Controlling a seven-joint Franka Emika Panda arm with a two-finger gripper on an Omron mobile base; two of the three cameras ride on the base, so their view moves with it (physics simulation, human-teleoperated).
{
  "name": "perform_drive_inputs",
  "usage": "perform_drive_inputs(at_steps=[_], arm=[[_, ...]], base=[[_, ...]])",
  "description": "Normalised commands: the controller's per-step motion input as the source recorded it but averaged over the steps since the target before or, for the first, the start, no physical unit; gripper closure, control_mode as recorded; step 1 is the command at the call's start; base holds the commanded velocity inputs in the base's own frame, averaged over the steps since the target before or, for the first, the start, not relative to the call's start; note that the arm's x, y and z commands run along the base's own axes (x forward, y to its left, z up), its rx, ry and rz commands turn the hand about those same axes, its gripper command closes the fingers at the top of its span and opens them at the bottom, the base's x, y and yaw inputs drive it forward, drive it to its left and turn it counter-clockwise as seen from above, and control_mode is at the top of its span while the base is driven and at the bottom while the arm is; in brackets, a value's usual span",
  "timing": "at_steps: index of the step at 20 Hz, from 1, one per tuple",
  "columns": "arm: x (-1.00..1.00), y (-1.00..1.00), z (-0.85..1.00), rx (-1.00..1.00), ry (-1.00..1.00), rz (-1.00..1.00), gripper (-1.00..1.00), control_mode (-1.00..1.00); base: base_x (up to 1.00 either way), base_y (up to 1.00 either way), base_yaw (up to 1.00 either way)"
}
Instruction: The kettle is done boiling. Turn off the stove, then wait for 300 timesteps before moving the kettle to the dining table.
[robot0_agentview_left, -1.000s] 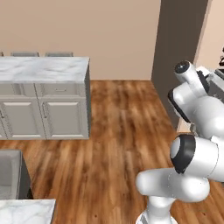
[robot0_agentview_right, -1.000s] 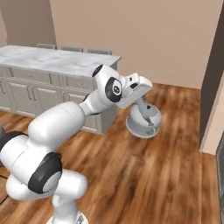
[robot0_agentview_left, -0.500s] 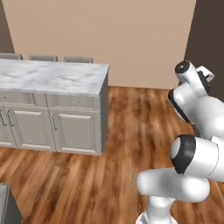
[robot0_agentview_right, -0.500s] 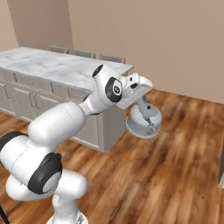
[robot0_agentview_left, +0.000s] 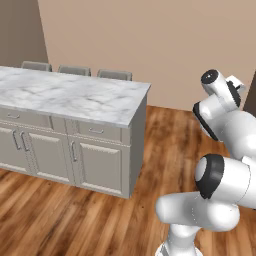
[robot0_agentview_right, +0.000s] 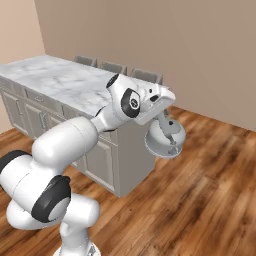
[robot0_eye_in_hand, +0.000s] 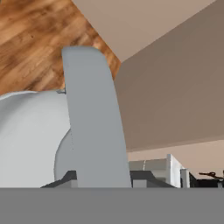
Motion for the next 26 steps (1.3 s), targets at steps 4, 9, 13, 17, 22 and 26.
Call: perform_drive_inputs(at_steps=[4, 9, 13, 17, 22, 26], arm=[[0.00, 0.00, 0.00, 0.00, 0.00, 0.00, 1.00, 1.00], [0.00, 0.00, 0.00, 0.00, 0.00, 0.00, 1.00, 1.00], [0.00, 0.00, 0.00, 0.00, 0.00, 0.00, 1.00, 1.00], [0.00, 0.00, 0.00, 0.00, 0.00, 0.00, 1.00, 1.00], [0.00, 0.00, 0.00, 0.00, 0.00, 0.00, 1.00, 1.00], [0.00, 0.00, 0.00, 0.00, 0.00, 0.00, 1.00, 1.00]], base=[[0.58, -0.53, 0.38], [0.45, -0.61, 0.42], [0.28, -0.70, 0.44], [0.17, -0.72, 0.44], [0.06, -0.70, 0.45], [0.01, -0.63, 0.48]])
